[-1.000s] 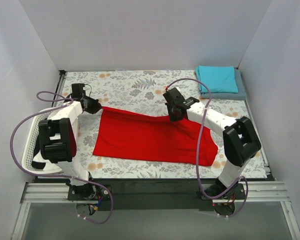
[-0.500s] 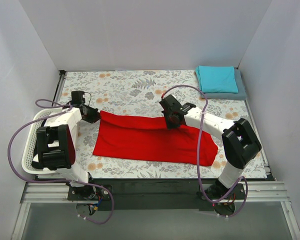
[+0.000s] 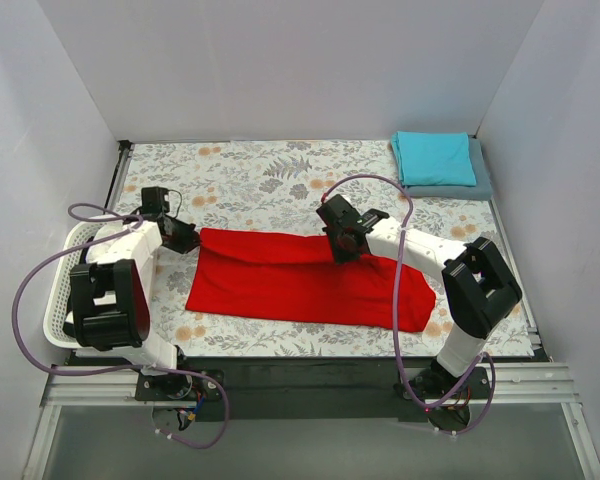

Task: Fold and stack the t-shirts
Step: Fold the tshirt

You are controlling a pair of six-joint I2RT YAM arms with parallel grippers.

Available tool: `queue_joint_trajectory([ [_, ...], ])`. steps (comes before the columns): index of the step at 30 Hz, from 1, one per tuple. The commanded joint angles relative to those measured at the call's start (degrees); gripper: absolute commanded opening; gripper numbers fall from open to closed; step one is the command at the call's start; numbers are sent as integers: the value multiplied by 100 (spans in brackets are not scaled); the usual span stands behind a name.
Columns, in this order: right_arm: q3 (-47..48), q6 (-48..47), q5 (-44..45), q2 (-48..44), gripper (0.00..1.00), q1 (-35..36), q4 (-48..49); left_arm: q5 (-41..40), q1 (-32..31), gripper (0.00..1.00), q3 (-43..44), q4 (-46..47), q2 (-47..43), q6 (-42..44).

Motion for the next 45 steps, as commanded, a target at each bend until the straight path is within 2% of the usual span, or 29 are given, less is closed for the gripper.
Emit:
queue_joint_trajectory([
  [1,-26,37,83,-33,1,35,-139,-129,65,0,-14,-154,-379,84],
  [14,-167,19,-49,-24,1,228,-182,-58,197,0,-128,-251,-529,198],
  [24,-404,124,-75,99,2,360,-86,73,206,0,-558,-120,-608,268],
  [26,-422,133,-110,99,5,351,-42,73,206,0,-646,-76,-617,294],
  [30,-431,98,-216,82,17,360,63,117,215,0,-673,-58,-608,347],
  [31,-422,63,-234,73,28,360,98,135,232,0,-673,-67,-617,365],
  [32,-413,54,-242,38,34,360,107,152,224,3,-664,-67,-634,382],
  [33,-378,28,-260,3,44,360,125,161,241,9,-664,-75,-661,417],
  [34,-352,-24,-286,-50,49,351,151,144,241,16,-673,-110,-731,435],
  [35,-317,-34,-313,-146,53,334,152,144,250,28,-664,-119,-783,453],
  [36,-282,-51,-348,-199,59,299,143,100,268,35,-647,-146,-819,479],
  [39,-141,-139,-584,-489,62,71,152,-32,303,53,-437,-339,-933,593],
  [45,70,-393,-883,-912,65,-886,160,-243,312,57,-32,-612,-1056,883],
])
